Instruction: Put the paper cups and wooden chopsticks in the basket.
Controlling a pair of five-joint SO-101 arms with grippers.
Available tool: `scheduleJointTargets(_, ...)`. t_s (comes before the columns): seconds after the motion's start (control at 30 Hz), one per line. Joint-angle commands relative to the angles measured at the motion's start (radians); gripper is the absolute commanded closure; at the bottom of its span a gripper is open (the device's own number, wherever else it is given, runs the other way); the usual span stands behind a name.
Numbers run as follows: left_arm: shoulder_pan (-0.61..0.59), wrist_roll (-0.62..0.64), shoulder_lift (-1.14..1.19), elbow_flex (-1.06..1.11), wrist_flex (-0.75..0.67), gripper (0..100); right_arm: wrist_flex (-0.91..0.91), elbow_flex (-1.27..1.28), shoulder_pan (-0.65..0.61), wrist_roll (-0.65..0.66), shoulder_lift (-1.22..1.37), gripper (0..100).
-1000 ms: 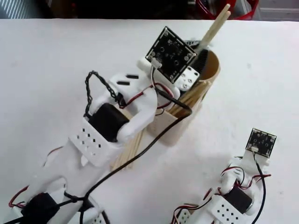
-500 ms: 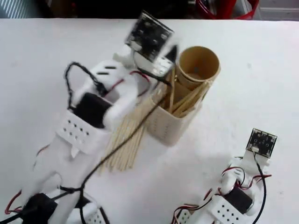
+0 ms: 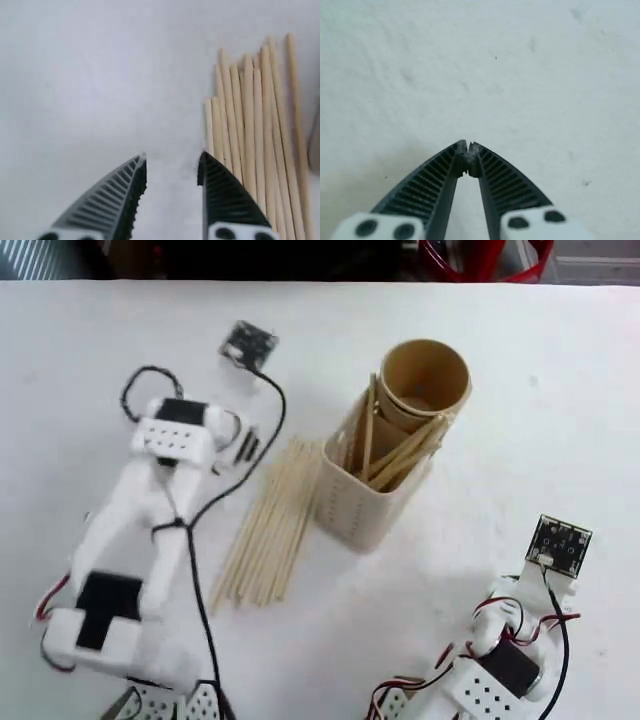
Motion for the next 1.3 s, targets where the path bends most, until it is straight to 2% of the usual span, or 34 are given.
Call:
scheduleJointTargets(0.0, 0.104, -0.014, 0.119, -0.006, 0.005, 80, 0.002, 0.011, 0.002, 0.006, 0.005, 98.1)
scheduleJointTargets(0.2, 0.142, 0.074, 0.131, 0.002, 0.017, 77, 0.002, 0.011, 0.002, 0.005, 0.005, 98.1)
scheduleJointTargets(0.47, 0.145, 0.069, 0.232, -0.008, 0.018, 76, 0.002, 0.011, 0.002, 0.006, 0.005, 98.1)
scheduleJointTargets(0.67, 0.07, 0.005, 0.357, -0.175, 0.176, 76, 0.002, 0.011, 0.002, 0.008, 0.005, 98.1)
scheduleJointTargets(0.77, -0.028, -0.069, 0.392, -0.256, 0.204, 81, 0.002, 0.011, 0.002, 0.008, 0.005, 98.1)
scheduleJointTargets(0.93, -0.159, -0.183, 0.398, -0.434, 0.293, 82, 0.002, 0.011, 0.001, 0.006, 0.005, 98.1)
scheduleJointTargets(1.13, -0.165, -0.227, 0.401, -0.62, 0.419, 82, 0.002, 0.011, 0.001, 0.005, 0.005, 98.1)
scheduleJointTargets(1.27, -0.148, -0.221, 0.403, -0.635, 0.425, 82, 0.002, 0.011, 0.001, 0.006, 0.005, 98.1)
